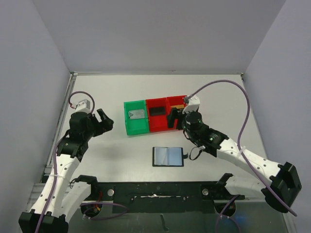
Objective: Take the credit cards out of the card holder
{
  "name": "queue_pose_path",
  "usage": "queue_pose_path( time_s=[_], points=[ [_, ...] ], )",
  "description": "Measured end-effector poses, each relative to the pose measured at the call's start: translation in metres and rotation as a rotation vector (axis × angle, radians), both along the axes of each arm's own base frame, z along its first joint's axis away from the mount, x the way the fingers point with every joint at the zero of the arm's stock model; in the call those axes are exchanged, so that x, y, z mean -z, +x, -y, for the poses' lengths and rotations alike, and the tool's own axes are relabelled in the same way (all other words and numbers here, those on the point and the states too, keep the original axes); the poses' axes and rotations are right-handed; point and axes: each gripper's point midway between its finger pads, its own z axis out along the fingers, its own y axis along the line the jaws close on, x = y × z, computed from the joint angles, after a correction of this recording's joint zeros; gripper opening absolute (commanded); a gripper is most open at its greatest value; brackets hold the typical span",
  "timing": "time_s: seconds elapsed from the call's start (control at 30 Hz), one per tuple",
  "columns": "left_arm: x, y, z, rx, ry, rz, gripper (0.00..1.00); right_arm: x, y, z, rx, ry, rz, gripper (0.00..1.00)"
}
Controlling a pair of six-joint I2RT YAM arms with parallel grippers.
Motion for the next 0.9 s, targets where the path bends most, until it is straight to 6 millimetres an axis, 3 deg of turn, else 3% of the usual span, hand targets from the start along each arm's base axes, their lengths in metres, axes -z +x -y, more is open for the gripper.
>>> queue_pose_path(
  time_s=[0.1, 0.23, 0.33, 0.43, 0.57, 0.9],
  points=[
    [0.008, -0.001, 0.038, 0.106, -0.122, -0.026, 0.77, 0.054, -0.041, 0.024, 0.041, 0.088, -0.177, 0.67],
    [0.022, -0.022, 0.110, 0.311, -0.200, -0.096, 0.75, 0.113, -0.089, 0.042, 0.076, 0.208, -0.386, 0.60],
    [0.037, -0.047, 0.164, 0.456, -0.218, -0.165, 0.73, 0.134, -0.109, 0.042, 0.085, 0.287, -0.485, 0.56],
    [0.057, -0.071, 0.205, 0.552, -0.211, -0.235, 0.70, 0.145, -0.120, 0.036, 0.079, 0.334, -0.564, 0.52],
    [0.085, -0.089, 0.232, 0.589, -0.207, -0.321, 0.67, 0.154, -0.130, 0.029, 0.078, 0.351, -0.639, 0.52],
    [0.113, -0.089, 0.251, 0.584, -0.242, -0.389, 0.55, 0.193, -0.150, 0.041, 0.158, 0.247, -0.790, 0.53]
  ],
)
